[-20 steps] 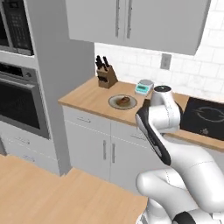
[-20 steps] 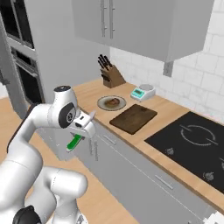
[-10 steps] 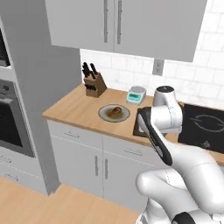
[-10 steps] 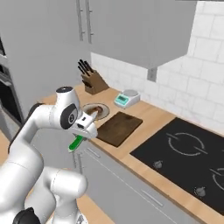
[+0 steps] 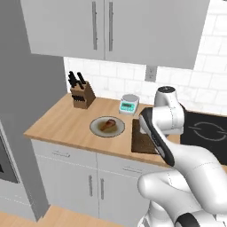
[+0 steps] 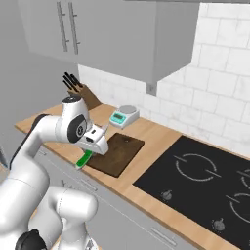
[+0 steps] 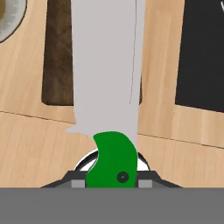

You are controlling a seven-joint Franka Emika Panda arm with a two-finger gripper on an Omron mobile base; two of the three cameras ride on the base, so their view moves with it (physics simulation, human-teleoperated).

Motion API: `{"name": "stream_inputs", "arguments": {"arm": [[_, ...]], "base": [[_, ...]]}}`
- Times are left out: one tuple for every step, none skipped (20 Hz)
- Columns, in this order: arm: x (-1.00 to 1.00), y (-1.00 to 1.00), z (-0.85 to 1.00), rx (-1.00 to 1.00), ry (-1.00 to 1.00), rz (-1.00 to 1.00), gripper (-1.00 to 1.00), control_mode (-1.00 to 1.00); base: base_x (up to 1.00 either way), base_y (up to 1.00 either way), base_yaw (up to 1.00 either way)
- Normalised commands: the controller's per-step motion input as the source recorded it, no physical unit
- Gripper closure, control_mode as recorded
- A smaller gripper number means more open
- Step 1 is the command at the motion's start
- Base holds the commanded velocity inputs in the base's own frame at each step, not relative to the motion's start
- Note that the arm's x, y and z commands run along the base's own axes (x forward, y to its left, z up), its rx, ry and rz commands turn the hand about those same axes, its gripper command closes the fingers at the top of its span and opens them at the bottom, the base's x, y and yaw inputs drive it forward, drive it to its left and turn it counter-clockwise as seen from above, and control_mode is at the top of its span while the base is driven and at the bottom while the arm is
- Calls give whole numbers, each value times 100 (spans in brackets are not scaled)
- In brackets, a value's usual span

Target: Pick up the knife from the drawer and place it on the cutting board. Then place the meat from the plate to the cutting board.

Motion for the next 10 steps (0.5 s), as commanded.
{"name": "stream_inputs", "arguments": {"arm": [[0, 0, 0, 0, 0, 0, 100, 100], [0, 0, 0, 0, 0, 0, 100, 100], [0, 0, 0, 0, 0, 0, 100, 100], [0, 0, 0, 0, 0, 0, 100, 100], [0, 0, 0, 0, 0, 0, 100, 100], [0, 0, 0, 0, 0, 0, 100, 100], [0, 0, 0, 0, 0, 0, 100, 100], [0, 0, 0, 0, 0, 0, 100, 100], [0, 0, 0, 0, 0, 0, 100, 100], [0, 0, 0, 0, 0, 0, 100, 100]], "base": [[26, 40, -37], [37, 32, -38], [41, 32, -39], [33, 32, -41], [41, 45, -43], [36, 46, -43], [36, 43, -43], [46, 41, -43], [49, 32, -44], [59, 26, -43]]}}
